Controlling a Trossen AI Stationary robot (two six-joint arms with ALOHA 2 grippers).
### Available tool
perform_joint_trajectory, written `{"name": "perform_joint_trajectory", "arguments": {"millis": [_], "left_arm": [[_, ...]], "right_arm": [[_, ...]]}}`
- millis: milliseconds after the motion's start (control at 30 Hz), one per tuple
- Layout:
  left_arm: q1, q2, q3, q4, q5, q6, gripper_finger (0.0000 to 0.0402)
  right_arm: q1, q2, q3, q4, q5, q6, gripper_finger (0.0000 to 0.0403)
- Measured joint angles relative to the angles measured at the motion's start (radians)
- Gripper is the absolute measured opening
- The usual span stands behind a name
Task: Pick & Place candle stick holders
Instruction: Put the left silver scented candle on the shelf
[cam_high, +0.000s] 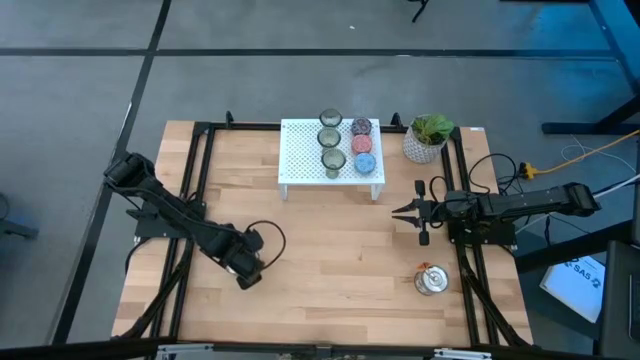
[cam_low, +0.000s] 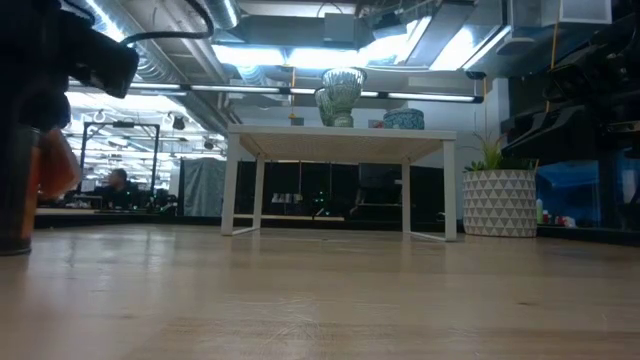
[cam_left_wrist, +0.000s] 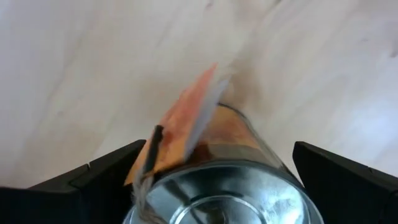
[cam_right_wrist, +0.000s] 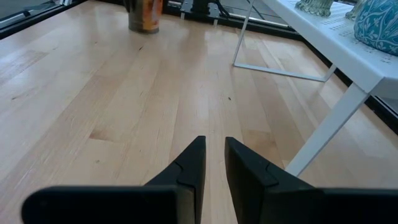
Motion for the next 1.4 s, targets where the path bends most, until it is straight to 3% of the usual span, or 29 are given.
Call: {"name": "perform_joint_trajectory", "arguments": {"millis": [233, 633, 900, 1100, 1400], "left_arm": [[0.0, 0.0, 0.0, 0.072, -0.023, -0.05, 0.04], [0.0, 0.0, 0.0, 0.055, -0.011, -0.07, 0.04], [0.0, 0.0, 0.0, 0.032, 0.008, -0.034, 0.04], [-0.002, 0.0, 0.0, 0.032, 0.056, 0.122, 0.04], [-0.007, 0.0, 0.0, 0.031, 0.056, 0.177, 0.04]], "right_arm": [[0.0, 0.0, 0.0, 0.0, 0.0, 0.0, 0.0063], [0.0, 0.0, 0.0, 0.0, 0.0, 0.0, 0.0063], [0.0, 0.0, 0.0, 0.0, 0.0, 0.0, 0.0063], [0.0, 0.0, 0.0, 0.0, 0.0, 0.0, 0.0063], [0.0, 0.0, 0.0, 0.0, 0.0, 0.0, 0.0063]]}}
